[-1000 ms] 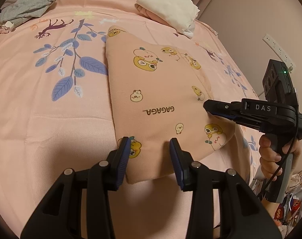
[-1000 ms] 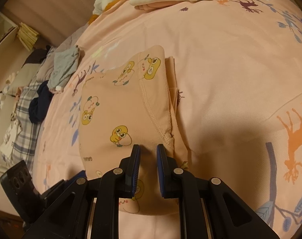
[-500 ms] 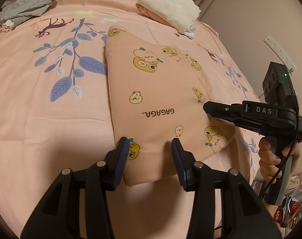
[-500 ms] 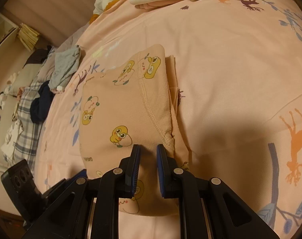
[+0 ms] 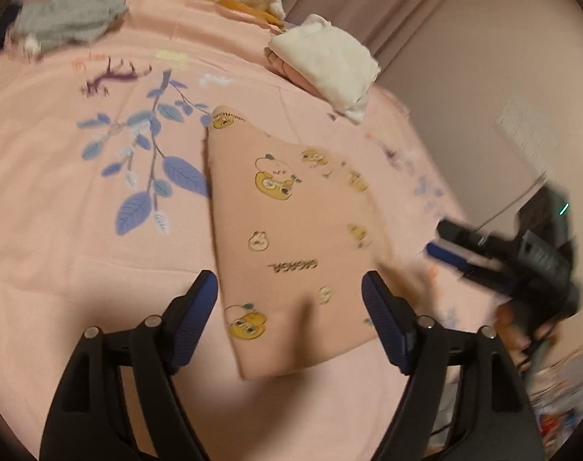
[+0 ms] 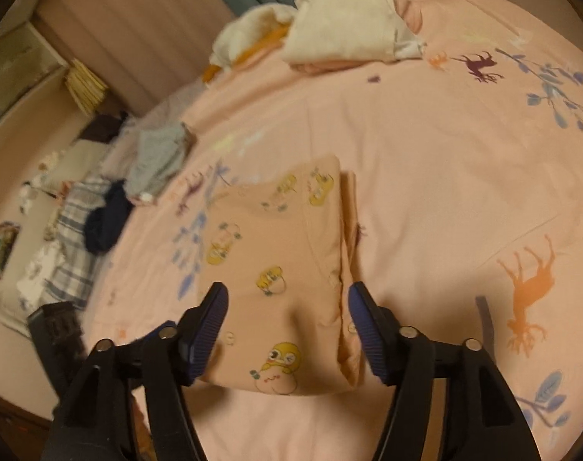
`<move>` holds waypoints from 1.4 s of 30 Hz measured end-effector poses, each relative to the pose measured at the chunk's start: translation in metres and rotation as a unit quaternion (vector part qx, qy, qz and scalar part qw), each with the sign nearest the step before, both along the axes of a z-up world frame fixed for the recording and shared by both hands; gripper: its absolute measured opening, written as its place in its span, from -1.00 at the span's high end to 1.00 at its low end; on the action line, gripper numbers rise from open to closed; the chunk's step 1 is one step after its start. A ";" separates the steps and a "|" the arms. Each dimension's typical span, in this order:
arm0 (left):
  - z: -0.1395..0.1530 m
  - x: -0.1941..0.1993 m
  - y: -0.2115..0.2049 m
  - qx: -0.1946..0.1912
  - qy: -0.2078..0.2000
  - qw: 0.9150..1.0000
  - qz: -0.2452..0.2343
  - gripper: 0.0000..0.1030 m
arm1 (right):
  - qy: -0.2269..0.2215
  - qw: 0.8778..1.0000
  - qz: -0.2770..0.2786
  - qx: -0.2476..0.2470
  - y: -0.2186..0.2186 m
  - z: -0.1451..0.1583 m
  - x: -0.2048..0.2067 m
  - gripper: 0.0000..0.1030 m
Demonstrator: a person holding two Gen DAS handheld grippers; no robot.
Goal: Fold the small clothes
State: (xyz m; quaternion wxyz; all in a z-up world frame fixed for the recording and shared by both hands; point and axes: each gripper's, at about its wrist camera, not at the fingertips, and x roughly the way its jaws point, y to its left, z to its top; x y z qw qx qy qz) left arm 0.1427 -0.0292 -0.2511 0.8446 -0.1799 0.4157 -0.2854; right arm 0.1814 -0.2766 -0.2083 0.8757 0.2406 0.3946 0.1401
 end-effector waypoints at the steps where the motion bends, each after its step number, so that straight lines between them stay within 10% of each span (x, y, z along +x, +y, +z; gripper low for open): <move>1: -0.003 0.005 0.002 -0.011 0.013 1.000 -0.002 -0.53 | 0.009 1.000 -0.002 0.003 -0.002 -0.004 0.003 -0.32; 16: -0.033 0.044 0.001 -0.109 0.113 0.987 -0.023 -0.64 | 0.099 0.990 0.018 0.099 -0.015 -0.061 0.054 -0.34; 24: -0.042 0.084 0.003 -0.184 0.196 0.963 -0.017 -0.62 | 0.086 0.983 0.040 0.158 -0.020 -0.069 0.070 -0.41; 30: -0.037 0.089 -0.021 -0.109 0.168 0.980 -0.001 0.05 | 0.073 0.988 0.051 0.130 -0.003 -0.067 0.076 -0.32; 32: -0.038 0.091 -0.024 -0.090 0.161 0.983 0.000 0.27 | 0.073 0.990 0.053 0.109 0.002 -0.068 0.077 0.09; 37: -0.022 0.075 -0.034 -0.017 0.097 0.995 0.005 0.39 | 0.075 0.981 0.057 0.169 -0.015 -0.078 0.079 0.47; 42: 0.011 0.061 -0.041 0.007 0.044 0.999 -0.009 0.46 | 0.018 0.991 0.061 0.120 -0.007 -0.048 0.060 0.48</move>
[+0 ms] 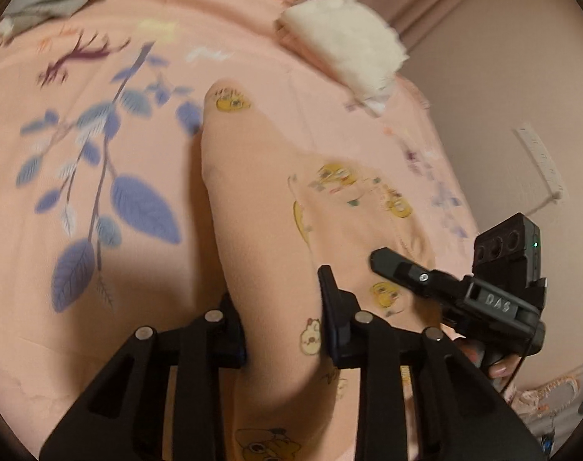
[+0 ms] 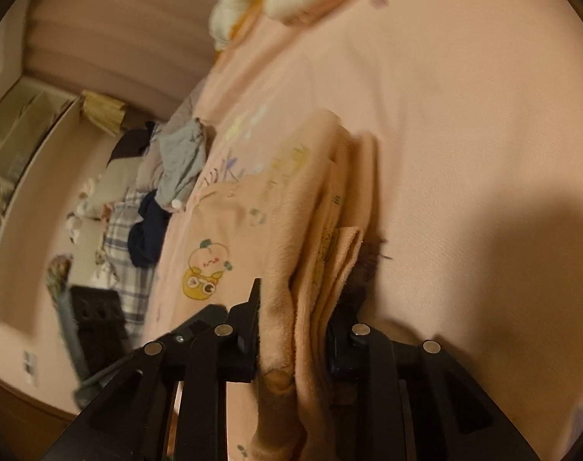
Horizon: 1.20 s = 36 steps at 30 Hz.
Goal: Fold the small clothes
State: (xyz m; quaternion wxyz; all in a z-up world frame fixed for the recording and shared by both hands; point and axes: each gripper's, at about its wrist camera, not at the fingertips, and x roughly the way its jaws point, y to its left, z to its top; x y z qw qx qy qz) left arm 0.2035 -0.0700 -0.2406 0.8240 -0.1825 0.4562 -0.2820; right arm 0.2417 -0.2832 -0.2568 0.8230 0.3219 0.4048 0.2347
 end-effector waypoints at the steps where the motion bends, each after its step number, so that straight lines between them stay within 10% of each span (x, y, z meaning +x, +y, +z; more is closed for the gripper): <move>1: 0.011 -0.003 0.002 -0.014 -0.009 1.000 -0.005 0.46 | -0.013 1.000 0.003 -0.007 0.002 0.009 -0.004 0.49; 17: 0.141 -0.041 0.076 -0.117 -0.121 0.986 0.005 0.49 | -0.163 0.982 0.059 -0.077 0.061 0.157 -0.037 0.49; 36: 0.114 -0.042 0.162 -0.069 -0.134 0.987 0.060 0.49 | -0.144 0.975 0.122 -0.118 0.158 0.140 -0.003 0.49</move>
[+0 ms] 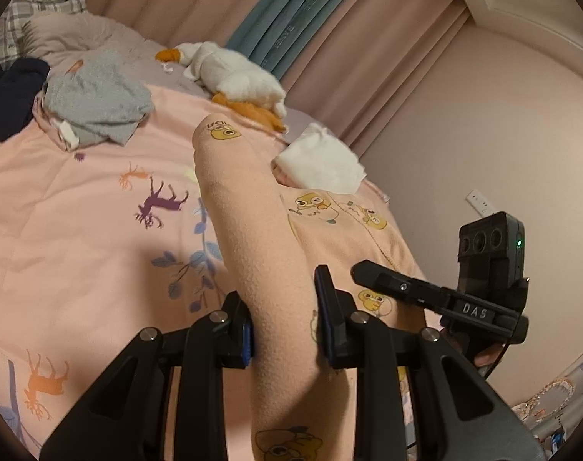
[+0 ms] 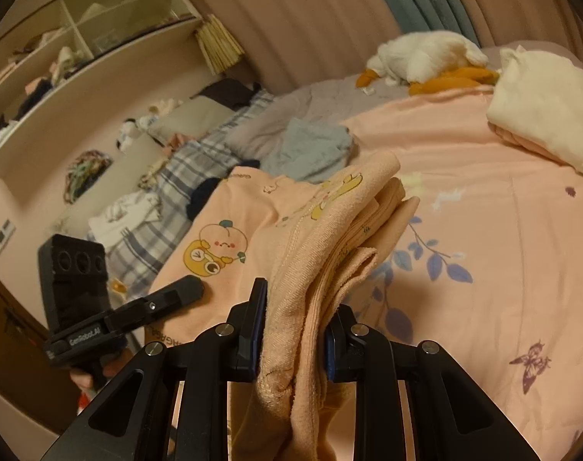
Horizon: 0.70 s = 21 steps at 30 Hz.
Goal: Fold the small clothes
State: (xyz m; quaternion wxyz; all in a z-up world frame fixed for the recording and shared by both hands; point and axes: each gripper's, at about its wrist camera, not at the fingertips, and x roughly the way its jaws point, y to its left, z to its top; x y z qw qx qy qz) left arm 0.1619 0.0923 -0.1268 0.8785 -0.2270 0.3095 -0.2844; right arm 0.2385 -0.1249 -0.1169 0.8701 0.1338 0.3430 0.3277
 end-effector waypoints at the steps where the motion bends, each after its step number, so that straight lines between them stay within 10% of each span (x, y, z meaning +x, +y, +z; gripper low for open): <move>1: -0.008 0.003 0.001 -0.001 0.006 1.000 0.002 0.49 | 0.005 1.000 0.000 -0.001 -0.001 -0.004 0.002 0.49; 12: -0.150 0.049 0.012 0.061 0.167 0.983 0.038 0.45 | 0.131 0.988 -0.015 -0.076 0.019 -0.140 0.053 0.49; 17: -0.132 0.038 0.029 0.089 0.124 0.985 0.081 0.33 | 0.103 0.990 -0.020 -0.098 0.014 -0.131 0.044 0.31; 21: -0.101 0.017 0.035 0.173 0.079 0.969 0.160 0.57 | 0.082 0.984 -0.054 -0.149 0.011 -0.114 0.031 0.29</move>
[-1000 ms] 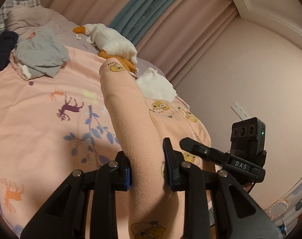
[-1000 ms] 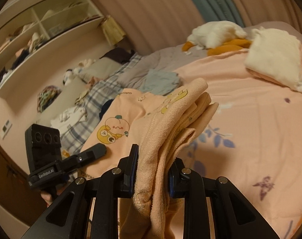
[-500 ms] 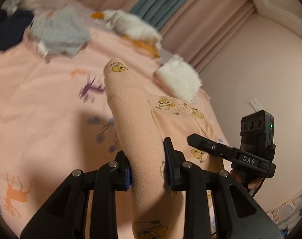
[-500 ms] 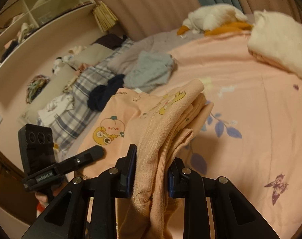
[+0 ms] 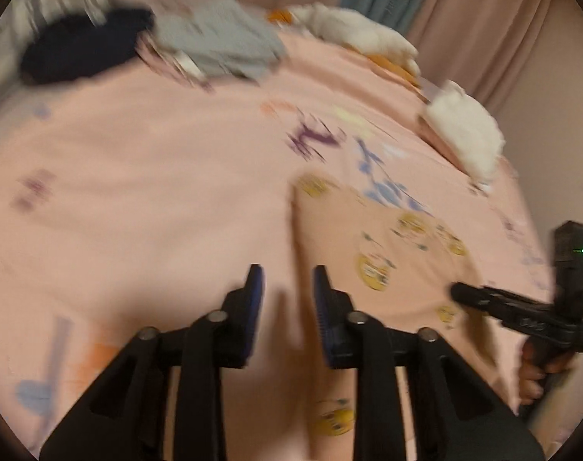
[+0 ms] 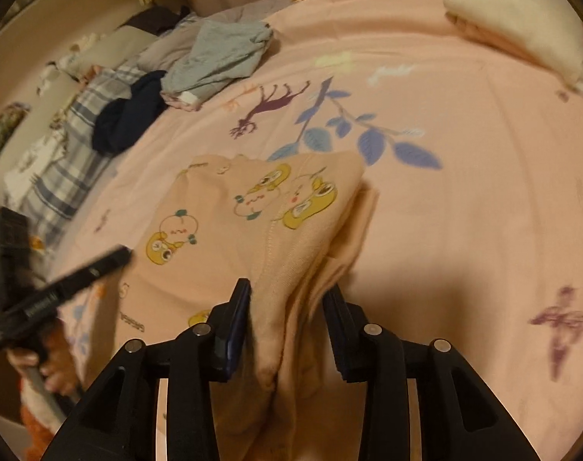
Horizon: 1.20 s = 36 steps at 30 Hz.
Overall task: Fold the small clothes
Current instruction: 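Lay the lifted edge back onto the garment and open both grippers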
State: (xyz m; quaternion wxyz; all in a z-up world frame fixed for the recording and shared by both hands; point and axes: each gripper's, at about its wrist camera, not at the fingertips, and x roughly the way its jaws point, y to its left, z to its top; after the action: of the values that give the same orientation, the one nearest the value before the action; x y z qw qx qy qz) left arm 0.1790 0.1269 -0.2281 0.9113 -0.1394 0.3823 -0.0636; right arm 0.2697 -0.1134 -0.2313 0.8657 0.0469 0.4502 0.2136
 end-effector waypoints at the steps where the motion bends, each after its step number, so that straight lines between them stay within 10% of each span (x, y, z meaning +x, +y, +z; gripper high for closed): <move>1: 0.007 -0.008 0.002 0.009 -0.012 1.000 0.010 0.57 | -0.008 1.000 -0.005 -0.006 -0.002 0.005 -0.004 0.29; 13: 0.008 -0.048 -0.039 -0.019 -0.026 0.998 -0.045 0.57 | -0.087 0.996 0.007 0.018 0.013 0.059 -0.044 0.59; 25: -0.041 -0.043 -0.059 -0.050 0.055 0.996 -0.053 0.59 | 0.017 0.999 0.031 -0.017 0.037 -0.028 -0.033 0.65; 29: -0.045 -0.043 -0.057 -0.053 0.063 0.995 -0.062 0.59 | 0.016 0.999 0.025 -0.014 0.027 -0.031 -0.039 1.00; 36: -0.047 -0.046 -0.053 -0.061 0.074 0.993 -0.072 0.60 | 0.020 1.000 0.014 -0.014 0.021 -0.035 -0.051 1.00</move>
State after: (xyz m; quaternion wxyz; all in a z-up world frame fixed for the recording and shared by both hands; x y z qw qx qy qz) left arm 0.1334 0.0734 -0.2754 0.8635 -0.1710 0.4529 -0.1413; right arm 0.2189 -0.0925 -0.2660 0.8540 0.0326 0.4713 0.2179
